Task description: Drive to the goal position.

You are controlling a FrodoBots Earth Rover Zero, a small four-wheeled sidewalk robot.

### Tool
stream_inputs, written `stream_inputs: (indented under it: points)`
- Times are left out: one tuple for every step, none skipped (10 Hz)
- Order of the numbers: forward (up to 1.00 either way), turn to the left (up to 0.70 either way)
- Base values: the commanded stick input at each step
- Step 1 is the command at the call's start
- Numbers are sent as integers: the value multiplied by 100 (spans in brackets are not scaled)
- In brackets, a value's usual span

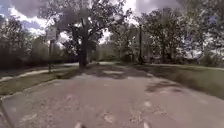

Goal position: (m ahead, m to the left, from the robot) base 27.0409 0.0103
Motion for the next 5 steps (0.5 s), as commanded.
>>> stream_inputs:
  points:
    - [100,0]
    - [100,0]
    - [100,0]
    - [100,0]
    - [100,0]
